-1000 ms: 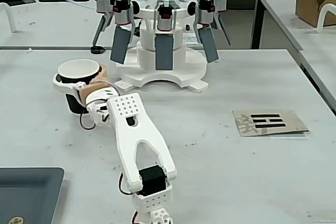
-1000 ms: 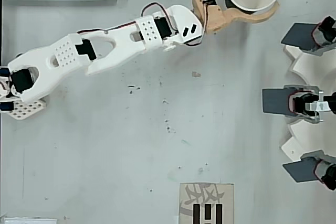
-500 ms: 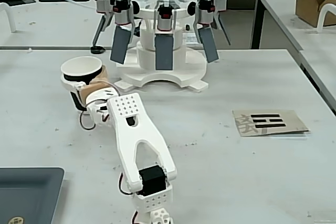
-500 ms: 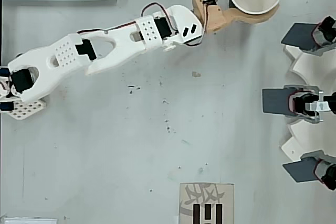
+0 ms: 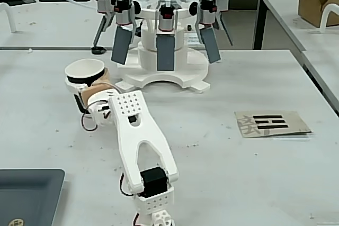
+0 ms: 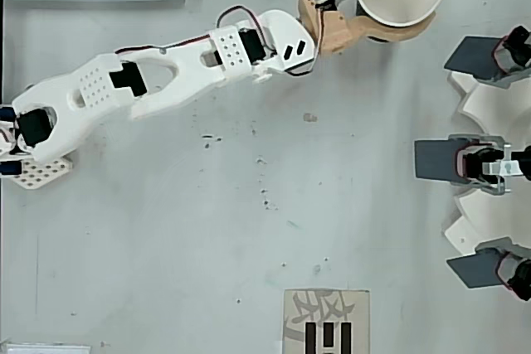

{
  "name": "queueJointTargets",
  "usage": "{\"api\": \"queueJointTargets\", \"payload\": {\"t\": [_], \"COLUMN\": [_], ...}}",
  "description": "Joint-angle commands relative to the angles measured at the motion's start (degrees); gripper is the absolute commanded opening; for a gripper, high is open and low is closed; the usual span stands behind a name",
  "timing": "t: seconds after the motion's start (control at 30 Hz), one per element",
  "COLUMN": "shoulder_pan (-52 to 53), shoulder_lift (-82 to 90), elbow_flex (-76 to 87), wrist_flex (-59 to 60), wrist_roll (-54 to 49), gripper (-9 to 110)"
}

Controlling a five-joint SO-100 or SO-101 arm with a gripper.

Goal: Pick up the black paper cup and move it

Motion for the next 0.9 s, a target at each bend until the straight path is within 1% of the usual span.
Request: {"api": "queueJointTargets", "payload": {"t": [0.0,0.63,0.87], "shoulder_pan": [0.35,2.72,3.96], "shoulder_lift": [8.35,32.96,39.11], "elbow_flex": [2.64,36.65,43.59], "wrist_flex": [-2.2,-12.13,-13.1], "wrist_roll": [0.09,-0.18,-0.7], "gripper": [8,8,8]}}
